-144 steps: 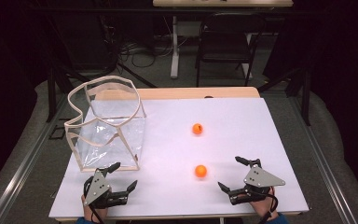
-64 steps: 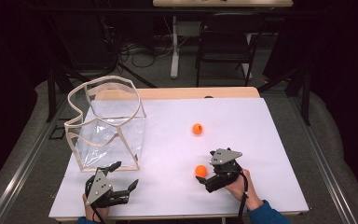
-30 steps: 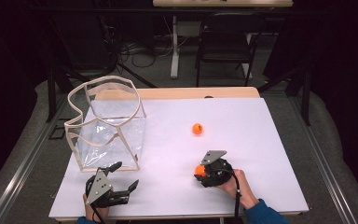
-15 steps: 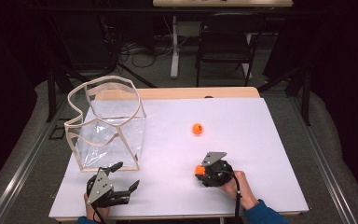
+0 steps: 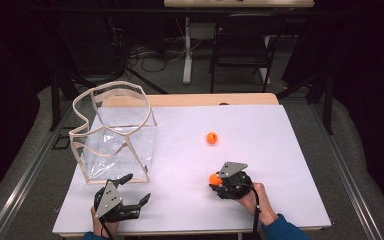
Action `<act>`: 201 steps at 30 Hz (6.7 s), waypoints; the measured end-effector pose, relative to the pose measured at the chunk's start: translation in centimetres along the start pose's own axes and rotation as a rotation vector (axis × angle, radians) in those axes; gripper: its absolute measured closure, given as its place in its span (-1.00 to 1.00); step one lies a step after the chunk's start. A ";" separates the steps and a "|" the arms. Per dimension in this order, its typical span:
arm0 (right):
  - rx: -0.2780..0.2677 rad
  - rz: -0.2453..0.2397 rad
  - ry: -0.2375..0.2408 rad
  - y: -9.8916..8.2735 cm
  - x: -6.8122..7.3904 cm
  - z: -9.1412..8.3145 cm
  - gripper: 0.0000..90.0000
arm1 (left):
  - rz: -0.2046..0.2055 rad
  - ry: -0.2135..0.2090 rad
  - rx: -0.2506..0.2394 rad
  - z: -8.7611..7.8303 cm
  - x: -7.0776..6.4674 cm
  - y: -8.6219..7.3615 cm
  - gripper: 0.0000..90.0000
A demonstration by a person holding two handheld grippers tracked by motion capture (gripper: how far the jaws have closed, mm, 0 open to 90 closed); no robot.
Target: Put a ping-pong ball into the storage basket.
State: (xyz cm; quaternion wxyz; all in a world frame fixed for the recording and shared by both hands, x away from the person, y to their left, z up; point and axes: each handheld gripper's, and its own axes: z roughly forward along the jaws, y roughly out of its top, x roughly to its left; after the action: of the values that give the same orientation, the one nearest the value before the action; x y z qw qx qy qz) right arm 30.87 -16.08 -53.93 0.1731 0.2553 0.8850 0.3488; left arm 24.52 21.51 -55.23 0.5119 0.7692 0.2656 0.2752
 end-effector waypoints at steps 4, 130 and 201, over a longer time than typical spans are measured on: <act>-0.027 0.003 -0.007 0.1 0.0 -0.4 0.14 | 0.006 0.004 -0.002 -0.1 -0.1 0.1 -0.65; -0.293 0.003 -0.010 7.5 -1.0 -0.6 0.14 | -0.007 -0.034 -0.007 0.4 -0.1 0.1 -0.65; -0.307 -0.018 -0.020 12.3 -2.6 -1.7 0.13 | -0.005 -0.030 -0.028 0.4 0.0 0.3 -0.65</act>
State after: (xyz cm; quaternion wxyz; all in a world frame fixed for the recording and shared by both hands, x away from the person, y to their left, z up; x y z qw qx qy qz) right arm 36.20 -10.77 -43.75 0.2222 0.2215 0.8216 0.4759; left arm 24.81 21.19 -55.09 0.5273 0.7653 0.2560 0.2658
